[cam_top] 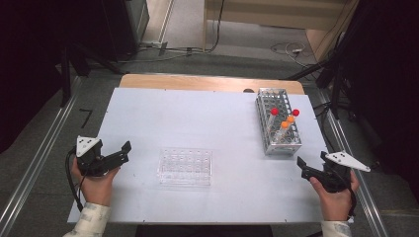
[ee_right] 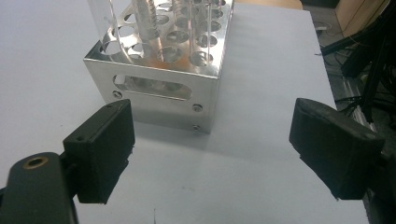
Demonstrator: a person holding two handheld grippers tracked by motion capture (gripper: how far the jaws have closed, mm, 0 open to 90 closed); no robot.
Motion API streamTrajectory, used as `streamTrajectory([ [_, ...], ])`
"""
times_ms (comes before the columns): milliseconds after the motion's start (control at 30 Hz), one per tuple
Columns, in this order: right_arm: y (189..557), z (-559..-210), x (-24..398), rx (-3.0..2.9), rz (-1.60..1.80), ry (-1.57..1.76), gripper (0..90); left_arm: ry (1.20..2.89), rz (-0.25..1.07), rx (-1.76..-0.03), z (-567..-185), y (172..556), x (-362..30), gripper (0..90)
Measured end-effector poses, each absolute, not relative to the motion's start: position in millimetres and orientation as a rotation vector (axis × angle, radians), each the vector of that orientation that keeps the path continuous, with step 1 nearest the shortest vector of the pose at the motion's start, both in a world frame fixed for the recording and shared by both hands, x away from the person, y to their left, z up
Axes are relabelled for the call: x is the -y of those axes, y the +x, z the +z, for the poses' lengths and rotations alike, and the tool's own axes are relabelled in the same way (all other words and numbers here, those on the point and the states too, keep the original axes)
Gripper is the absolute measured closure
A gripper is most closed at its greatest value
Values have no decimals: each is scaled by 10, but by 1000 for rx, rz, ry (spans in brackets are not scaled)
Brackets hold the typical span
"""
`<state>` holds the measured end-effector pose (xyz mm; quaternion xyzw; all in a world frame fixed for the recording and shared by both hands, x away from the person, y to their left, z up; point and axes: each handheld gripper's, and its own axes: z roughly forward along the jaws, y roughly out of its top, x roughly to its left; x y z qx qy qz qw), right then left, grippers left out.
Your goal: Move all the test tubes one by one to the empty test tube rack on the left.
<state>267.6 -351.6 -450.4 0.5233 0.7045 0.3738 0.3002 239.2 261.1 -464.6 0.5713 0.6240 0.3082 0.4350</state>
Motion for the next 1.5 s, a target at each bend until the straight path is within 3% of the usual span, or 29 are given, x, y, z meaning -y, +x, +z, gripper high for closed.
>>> streamTrajectory([
  [467,2756,-4493,3512,-1880,1009,1385,138,1431,756,-1549,-4650,2399,-2600,41],
  [733,2908,-4476,3436,-1869,989,1390,218,1432,756,-1551,-4655,2404,-2593,41],
  [933,3008,-4466,3396,-1844,1018,1363,306,1443,755,-1550,-4657,2406,-2586,41],
  [1167,3090,-4460,3366,-1825,1034,1332,510,1443,754,-1549,-4658,2405,-2585,41],
  [1500,3215,-4500,3322,-1845,1038,1319,643,1442,756,-1550,-4660,2407,-2580,41],
])
